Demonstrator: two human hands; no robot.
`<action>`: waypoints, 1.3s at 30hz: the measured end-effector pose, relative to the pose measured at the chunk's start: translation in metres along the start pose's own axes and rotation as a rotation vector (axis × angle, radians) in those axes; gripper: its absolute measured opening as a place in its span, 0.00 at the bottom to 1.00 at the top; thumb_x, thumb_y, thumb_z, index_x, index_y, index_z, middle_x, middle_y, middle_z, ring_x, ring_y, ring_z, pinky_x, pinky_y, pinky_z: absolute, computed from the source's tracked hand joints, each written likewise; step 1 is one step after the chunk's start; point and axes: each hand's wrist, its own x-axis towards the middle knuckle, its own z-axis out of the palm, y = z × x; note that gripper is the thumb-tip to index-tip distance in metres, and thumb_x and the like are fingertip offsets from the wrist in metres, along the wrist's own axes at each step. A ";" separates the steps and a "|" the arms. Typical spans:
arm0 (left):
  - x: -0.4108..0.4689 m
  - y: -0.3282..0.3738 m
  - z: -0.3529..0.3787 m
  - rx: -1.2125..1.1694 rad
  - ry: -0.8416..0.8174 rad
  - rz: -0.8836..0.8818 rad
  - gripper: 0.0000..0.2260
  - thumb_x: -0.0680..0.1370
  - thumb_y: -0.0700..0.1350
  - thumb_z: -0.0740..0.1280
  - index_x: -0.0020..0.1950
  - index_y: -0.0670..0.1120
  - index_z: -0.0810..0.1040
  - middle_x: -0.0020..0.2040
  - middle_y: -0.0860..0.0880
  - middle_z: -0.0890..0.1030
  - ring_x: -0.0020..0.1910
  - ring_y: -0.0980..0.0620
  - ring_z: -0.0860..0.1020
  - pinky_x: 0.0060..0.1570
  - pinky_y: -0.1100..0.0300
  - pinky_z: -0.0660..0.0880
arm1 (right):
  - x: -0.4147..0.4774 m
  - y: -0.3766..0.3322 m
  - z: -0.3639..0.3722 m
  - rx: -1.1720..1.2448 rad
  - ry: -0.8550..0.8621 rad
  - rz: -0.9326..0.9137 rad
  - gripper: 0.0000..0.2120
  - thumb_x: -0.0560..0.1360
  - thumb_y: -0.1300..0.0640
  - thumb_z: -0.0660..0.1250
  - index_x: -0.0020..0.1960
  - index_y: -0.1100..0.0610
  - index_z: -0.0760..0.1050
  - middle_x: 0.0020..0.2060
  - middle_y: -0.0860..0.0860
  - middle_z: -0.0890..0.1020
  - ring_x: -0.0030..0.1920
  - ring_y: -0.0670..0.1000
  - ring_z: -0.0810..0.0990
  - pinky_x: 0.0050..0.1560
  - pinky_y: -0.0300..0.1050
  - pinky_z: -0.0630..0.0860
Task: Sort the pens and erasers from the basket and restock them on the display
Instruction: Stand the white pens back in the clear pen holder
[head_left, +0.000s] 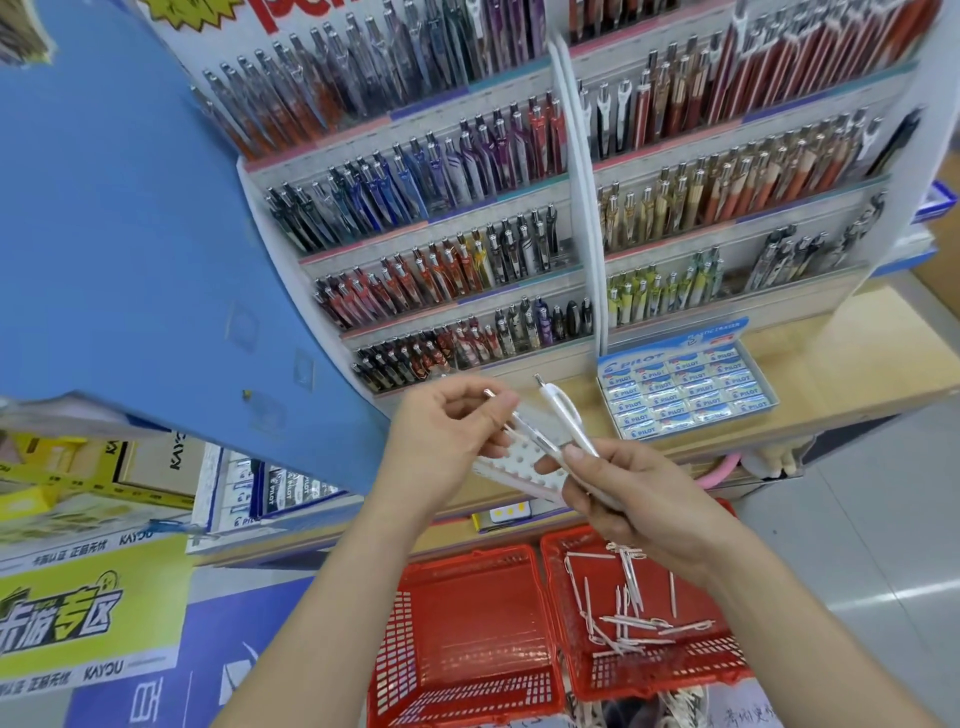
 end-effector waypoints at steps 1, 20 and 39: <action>0.000 -0.001 -0.005 -0.021 0.016 -0.001 0.03 0.74 0.38 0.70 0.46 0.40 0.82 0.33 0.44 0.81 0.30 0.52 0.79 0.34 0.61 0.79 | 0.000 0.002 -0.003 0.004 0.021 -0.004 0.15 0.74 0.49 0.64 0.50 0.59 0.81 0.29 0.52 0.70 0.24 0.48 0.56 0.25 0.41 0.49; 0.030 -0.040 -0.026 0.774 0.229 0.352 0.04 0.75 0.43 0.71 0.46 0.44 0.84 0.38 0.49 0.83 0.38 0.49 0.79 0.42 0.53 0.77 | -0.002 0.023 -0.027 0.051 0.475 -0.048 0.10 0.81 0.61 0.59 0.51 0.62 0.78 0.32 0.56 0.66 0.27 0.49 0.58 0.24 0.37 0.54; 0.062 -0.063 -0.005 1.126 0.144 0.375 0.08 0.78 0.47 0.66 0.50 0.47 0.83 0.41 0.51 0.72 0.46 0.48 0.75 0.38 0.57 0.69 | -0.002 0.026 -0.024 0.134 0.401 -0.049 0.07 0.75 0.61 0.68 0.52 0.59 0.81 0.26 0.50 0.67 0.22 0.43 0.57 0.20 0.34 0.55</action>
